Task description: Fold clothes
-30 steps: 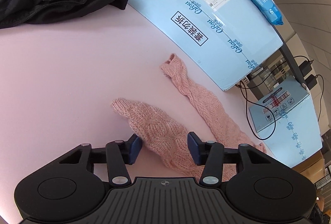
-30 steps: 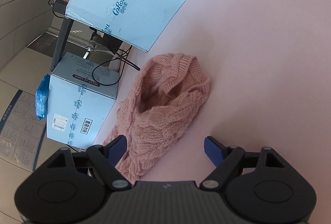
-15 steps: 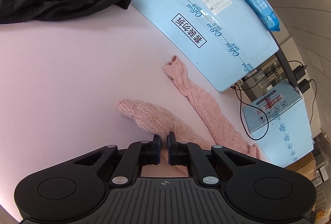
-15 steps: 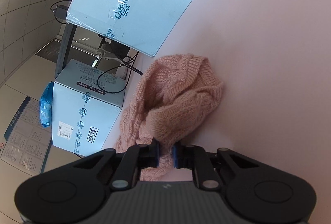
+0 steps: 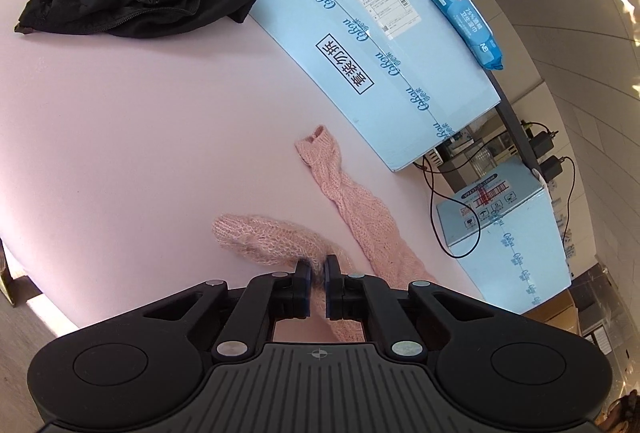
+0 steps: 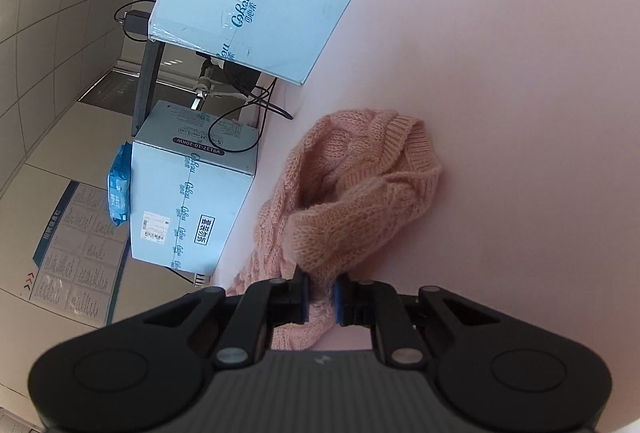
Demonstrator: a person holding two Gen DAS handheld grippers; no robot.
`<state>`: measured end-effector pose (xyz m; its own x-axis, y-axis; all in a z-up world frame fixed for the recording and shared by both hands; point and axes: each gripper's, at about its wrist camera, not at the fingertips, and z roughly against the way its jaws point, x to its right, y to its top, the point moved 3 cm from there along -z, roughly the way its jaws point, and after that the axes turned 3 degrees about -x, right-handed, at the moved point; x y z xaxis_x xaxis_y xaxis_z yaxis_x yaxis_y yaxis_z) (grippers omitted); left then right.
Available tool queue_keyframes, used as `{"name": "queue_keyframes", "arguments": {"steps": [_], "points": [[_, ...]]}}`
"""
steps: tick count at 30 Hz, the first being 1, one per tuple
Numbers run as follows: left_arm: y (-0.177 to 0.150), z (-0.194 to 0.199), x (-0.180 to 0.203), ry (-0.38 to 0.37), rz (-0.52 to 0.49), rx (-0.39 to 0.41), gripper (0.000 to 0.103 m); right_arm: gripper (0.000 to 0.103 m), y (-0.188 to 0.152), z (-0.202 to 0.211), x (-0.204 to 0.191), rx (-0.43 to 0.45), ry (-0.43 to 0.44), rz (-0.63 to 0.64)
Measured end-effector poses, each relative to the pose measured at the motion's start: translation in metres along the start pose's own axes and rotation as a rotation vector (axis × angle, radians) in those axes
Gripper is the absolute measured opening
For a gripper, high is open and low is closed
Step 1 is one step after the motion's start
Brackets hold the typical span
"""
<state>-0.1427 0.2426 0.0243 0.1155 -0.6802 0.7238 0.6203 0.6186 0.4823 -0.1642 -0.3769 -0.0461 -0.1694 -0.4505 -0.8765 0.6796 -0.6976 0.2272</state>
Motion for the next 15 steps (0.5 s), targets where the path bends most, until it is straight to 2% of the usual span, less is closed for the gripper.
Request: {"name": "queue_keyframes", "arguments": {"steps": [3,6,9,12,15], "points": [[0.008,0.0,0.009,-0.008,0.004,-0.016,0.006,0.013,-0.001,0.013,-0.001,0.0,0.044,-0.041],[0.026,-0.018,0.019,0.029,-0.021,-0.046,0.006,0.013,0.006,0.012,-0.002,0.0,0.088,-0.063],[0.048,-0.038,0.031,0.053,-0.045,-0.077,0.006,0.013,0.023,0.001,-0.009,-0.004,0.122,-0.074],[0.072,-0.063,0.046,0.044,-0.058,-0.097,0.006,0.013,0.04,-0.011,-0.015,-0.012,0.147,-0.102],[0.092,-0.094,0.058,0.096,-0.107,-0.133,0.01,0.016,0.062,-0.03,-0.018,-0.008,0.136,-0.131]]}}
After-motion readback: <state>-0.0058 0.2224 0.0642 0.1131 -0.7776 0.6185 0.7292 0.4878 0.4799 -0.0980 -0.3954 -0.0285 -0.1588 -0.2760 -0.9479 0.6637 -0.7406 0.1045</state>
